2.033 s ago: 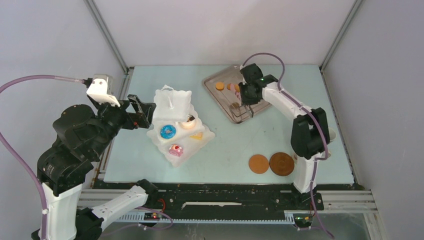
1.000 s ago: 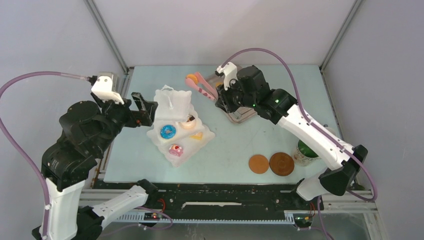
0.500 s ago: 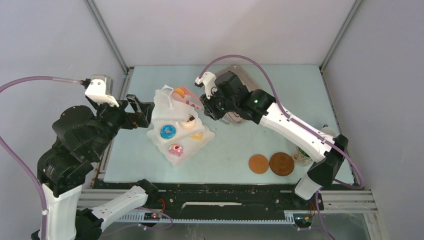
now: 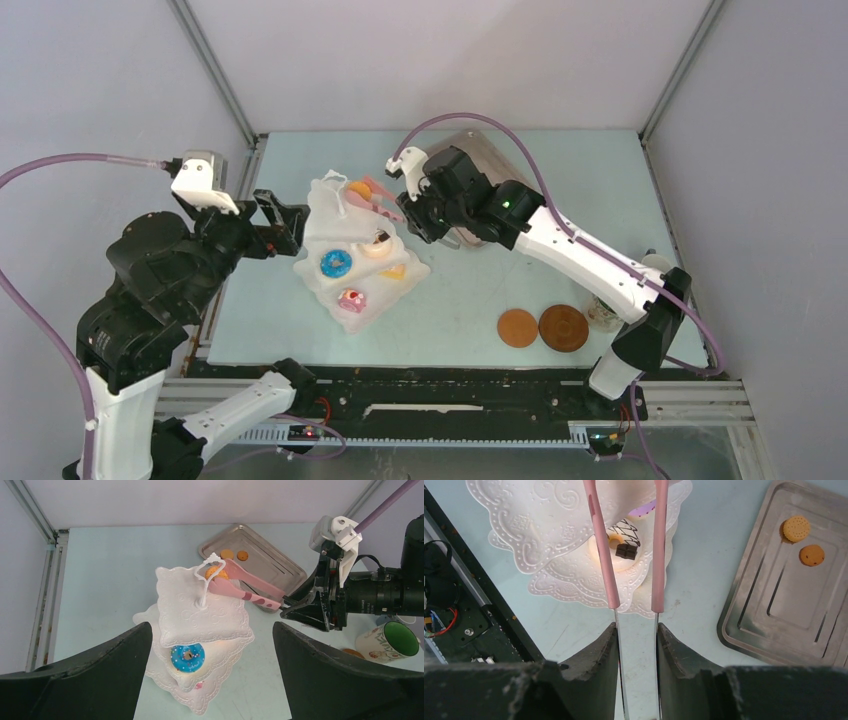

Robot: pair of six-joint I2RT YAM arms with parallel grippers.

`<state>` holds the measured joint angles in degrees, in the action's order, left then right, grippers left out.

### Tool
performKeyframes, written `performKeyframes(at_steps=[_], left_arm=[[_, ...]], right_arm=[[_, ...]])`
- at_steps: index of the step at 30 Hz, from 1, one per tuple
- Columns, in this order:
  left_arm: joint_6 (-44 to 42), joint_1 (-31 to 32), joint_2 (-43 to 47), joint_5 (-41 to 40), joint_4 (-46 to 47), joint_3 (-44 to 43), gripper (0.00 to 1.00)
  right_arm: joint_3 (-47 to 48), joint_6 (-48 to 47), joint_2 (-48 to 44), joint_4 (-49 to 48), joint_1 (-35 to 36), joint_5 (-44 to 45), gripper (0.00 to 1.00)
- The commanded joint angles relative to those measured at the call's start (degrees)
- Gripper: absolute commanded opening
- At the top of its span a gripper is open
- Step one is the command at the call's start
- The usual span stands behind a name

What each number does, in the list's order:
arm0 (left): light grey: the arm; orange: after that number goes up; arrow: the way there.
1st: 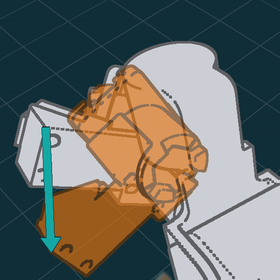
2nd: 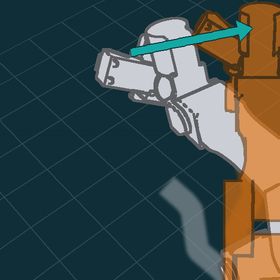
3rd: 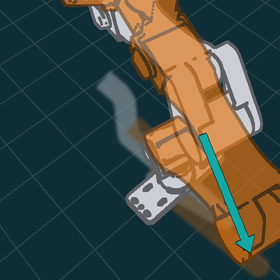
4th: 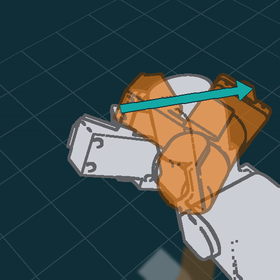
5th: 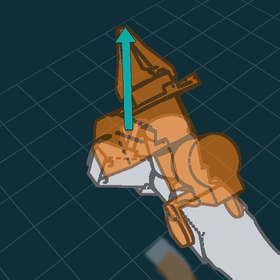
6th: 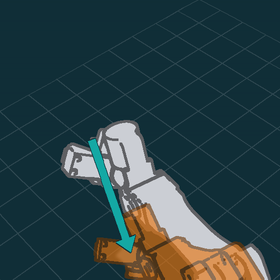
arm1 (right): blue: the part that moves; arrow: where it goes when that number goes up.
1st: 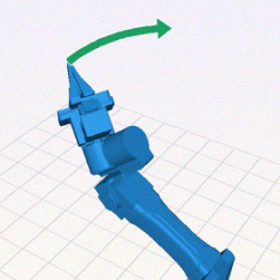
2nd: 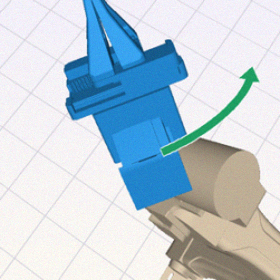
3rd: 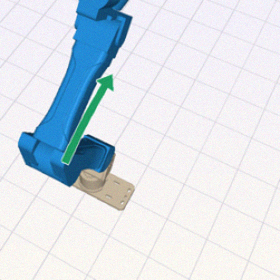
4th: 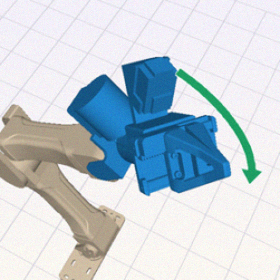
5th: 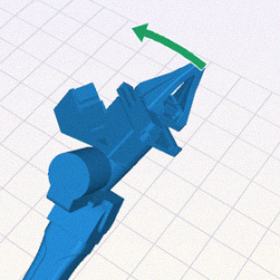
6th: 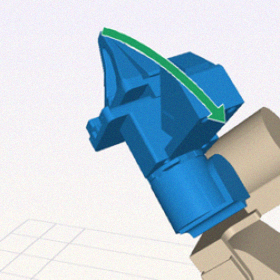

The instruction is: Serve the afternoon tea

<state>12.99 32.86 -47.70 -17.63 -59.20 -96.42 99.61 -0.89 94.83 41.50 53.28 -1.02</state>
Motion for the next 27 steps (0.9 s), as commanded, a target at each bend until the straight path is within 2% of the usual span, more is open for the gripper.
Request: performKeyframes(at_steps=[1,21,27], left_arm=[[-1.3,-0.2,0.0,-0.3,1.4,-0.2,0.98],[-0.4,-0.2,-1.6,1.5,1.7,-1.4,0.98],[-0.2,-0.2,-1.8,1.7,1.7,-1.3,0.98]], right_arm=[[3.0,-0.4,-0.1,-1.9,0.3,1.0,0.33],[0.8,-1.0,-7.9,-4.4,0.5,3.7,0.42],[-6.0,0.5,-13.7,-7.6,-1.7,8.1,0.41]])
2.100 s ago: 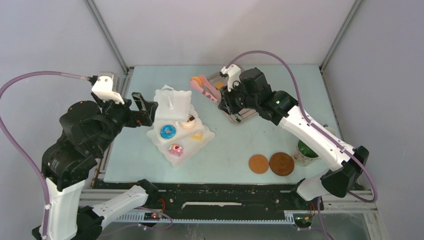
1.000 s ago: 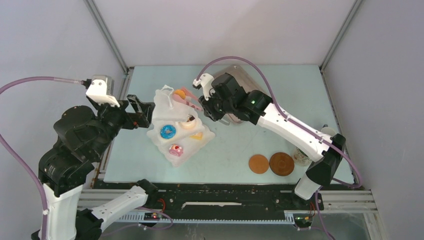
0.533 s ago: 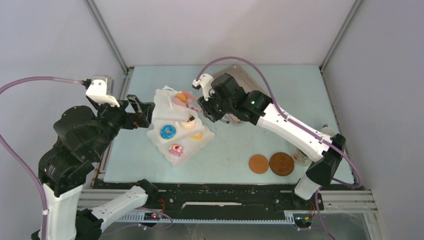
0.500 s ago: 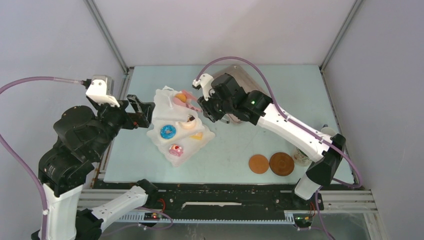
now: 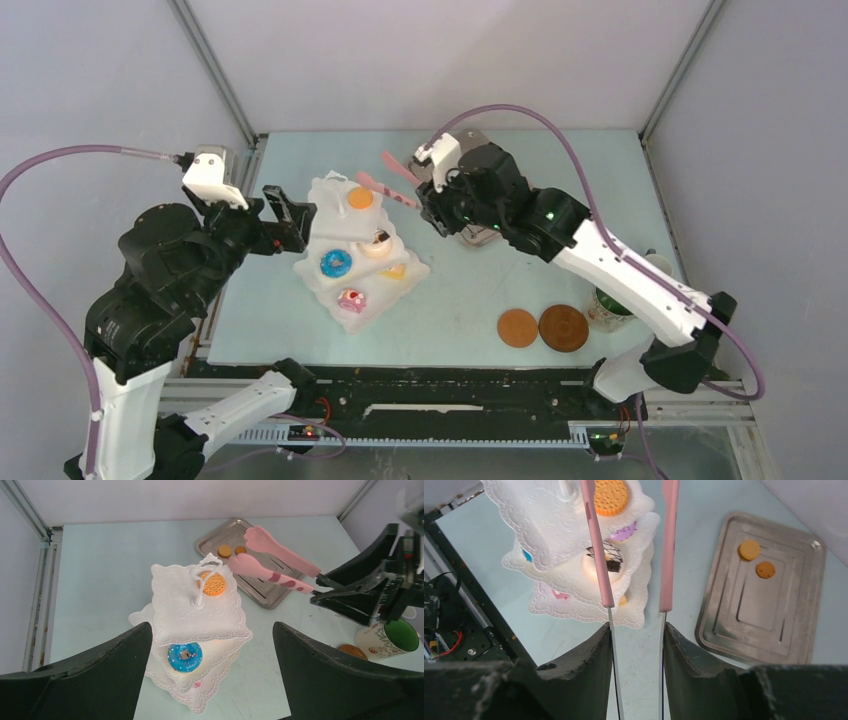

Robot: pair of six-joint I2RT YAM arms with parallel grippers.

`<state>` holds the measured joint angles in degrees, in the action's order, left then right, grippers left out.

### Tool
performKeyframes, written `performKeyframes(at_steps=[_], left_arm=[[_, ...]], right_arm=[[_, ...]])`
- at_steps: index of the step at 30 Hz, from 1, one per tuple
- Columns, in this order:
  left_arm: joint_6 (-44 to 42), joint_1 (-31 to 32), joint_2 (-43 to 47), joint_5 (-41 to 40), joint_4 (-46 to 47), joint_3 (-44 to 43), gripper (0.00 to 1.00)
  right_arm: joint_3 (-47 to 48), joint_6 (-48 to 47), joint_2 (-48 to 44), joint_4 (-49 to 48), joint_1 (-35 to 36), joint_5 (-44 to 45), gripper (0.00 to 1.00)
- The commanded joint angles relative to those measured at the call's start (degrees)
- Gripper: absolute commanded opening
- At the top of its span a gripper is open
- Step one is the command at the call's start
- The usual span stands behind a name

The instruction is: Serve the afternoon tea

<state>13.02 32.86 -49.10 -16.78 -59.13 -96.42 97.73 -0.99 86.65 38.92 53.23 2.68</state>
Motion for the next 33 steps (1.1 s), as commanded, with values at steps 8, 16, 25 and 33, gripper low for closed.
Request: performKeyframes(at_steps=[8,16,25,33], left_arm=[[-0.1,-0.2,-0.5,1.3,2.0,-0.9,0.98],[-0.4,-0.2,-0.2,1.5,2.1,-0.7,0.98],[-1.0,-0.2,0.1,0.7,1.4,-1.2,0.99],[-1.1,-0.2,0.0,0.5,1.4,-1.1,0.99]], right_arm=[[-21.2,9.0,-14.5,-14.2,-16.7,4.1,0.39],[-25.6,8.0,-3.7,-18.0,-24.1,5.5,0.38],[-17.0,4.4,16.4,-16.6,-26.4,5.8,0.39],[-7.4,2.3,26.7,-12.2,-26.6,4.8,0.39]])
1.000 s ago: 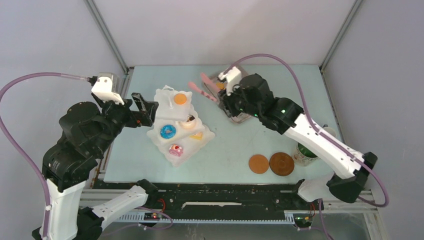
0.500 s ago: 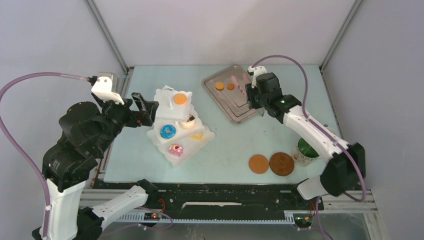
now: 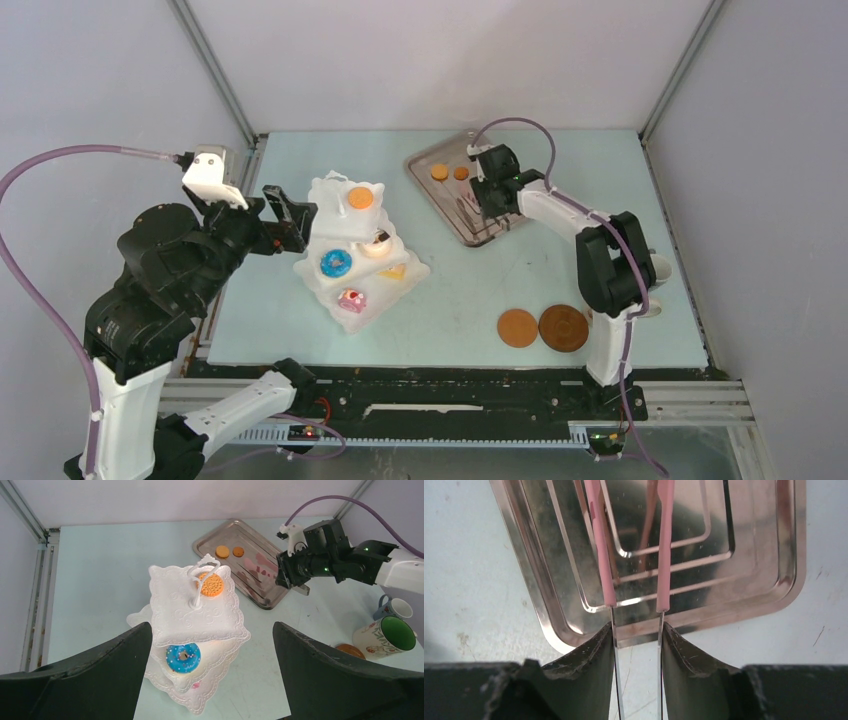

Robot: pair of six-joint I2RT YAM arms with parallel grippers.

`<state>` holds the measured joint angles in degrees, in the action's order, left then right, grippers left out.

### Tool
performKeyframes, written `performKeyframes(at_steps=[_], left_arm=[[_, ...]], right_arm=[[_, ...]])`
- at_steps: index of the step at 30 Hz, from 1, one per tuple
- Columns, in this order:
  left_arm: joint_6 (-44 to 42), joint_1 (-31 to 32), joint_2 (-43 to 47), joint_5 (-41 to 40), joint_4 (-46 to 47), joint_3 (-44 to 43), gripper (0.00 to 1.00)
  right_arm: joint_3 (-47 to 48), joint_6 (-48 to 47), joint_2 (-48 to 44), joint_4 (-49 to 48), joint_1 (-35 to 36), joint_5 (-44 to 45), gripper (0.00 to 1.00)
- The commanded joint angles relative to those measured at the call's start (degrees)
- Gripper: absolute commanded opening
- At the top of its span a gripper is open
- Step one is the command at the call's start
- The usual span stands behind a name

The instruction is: Serve the afternoon tea

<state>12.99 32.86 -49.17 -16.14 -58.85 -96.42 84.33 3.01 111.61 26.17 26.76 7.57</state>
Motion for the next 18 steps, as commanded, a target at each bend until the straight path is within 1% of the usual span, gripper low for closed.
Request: performKeyframes(at_steps=[1,8,18], left_arm=[[-1.1,-0.2,0.0,-0.1,1.1,-1.0,0.99],[-1.5,-0.1,0.4,-0.8,1.1,-0.3,0.99],[-2.1,-0.1,0.4,-1.3,1.3,0.0,1.00]], right_arm=[[6.8,-1.8,2.7,0.9,-0.2,-0.4,0.39],[11.5,-1.6,7.7,1.5,-1.2,-2.4,0.39],[18.6,-2.9,13.7,4.5,-1.9,-1.7,0.39]])
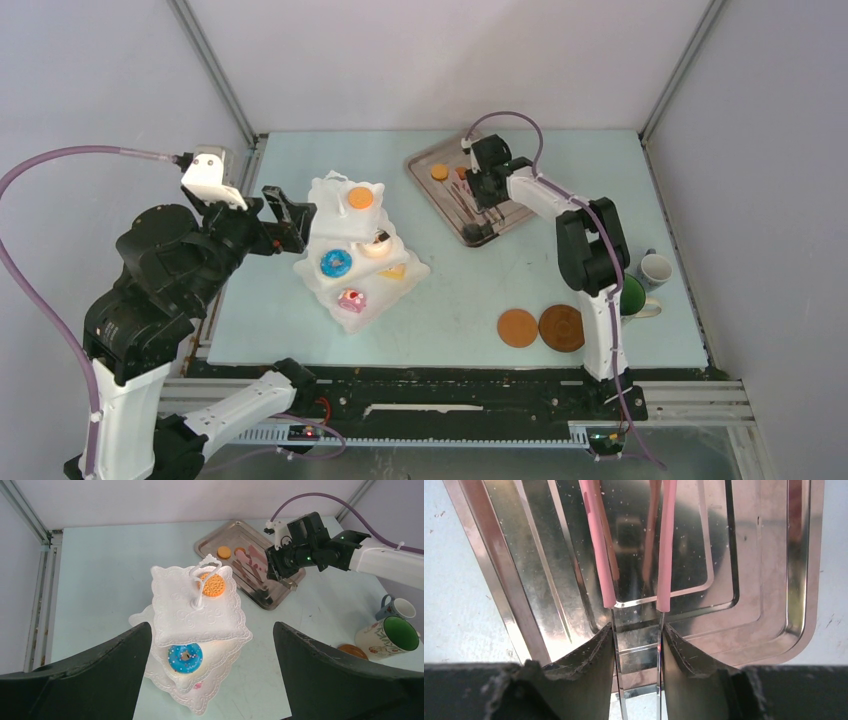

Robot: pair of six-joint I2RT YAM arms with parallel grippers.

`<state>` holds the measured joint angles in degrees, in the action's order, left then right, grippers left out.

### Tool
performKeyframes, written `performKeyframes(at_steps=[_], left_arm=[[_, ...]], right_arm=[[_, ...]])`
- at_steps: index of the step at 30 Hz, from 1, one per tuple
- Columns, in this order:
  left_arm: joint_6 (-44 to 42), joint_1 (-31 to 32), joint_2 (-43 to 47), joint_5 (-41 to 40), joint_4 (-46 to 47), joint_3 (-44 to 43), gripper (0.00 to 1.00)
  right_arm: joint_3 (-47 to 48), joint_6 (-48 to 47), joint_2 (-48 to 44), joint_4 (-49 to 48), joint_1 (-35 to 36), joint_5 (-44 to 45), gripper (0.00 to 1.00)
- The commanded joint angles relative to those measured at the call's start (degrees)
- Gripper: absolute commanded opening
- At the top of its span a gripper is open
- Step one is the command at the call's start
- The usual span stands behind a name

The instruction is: Serve the afternoon tea

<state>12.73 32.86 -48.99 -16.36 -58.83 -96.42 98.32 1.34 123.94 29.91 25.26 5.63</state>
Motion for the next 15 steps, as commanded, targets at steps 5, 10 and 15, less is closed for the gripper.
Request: performKeyframes(at_steps=[5,10,15], left_arm=[[-2.0,-0.1,0.1,-1.4,1.2,0.0,1.00],[-2.0,-0.1,0.1,-1.3,1.2,0.1,1.00],[-2.0,-0.1,0.1,-1.4,1.1,0.1,1.00]], right_arm=[[7.6,-1.2,3.1,1.7,-0.5,0.2,0.39],[10.9,-1.2,5.5,2.9,-0.4,-0.4,0.39],[12.8,-1.2,6.9,3.3,-0.5,-0.4,0.39]])
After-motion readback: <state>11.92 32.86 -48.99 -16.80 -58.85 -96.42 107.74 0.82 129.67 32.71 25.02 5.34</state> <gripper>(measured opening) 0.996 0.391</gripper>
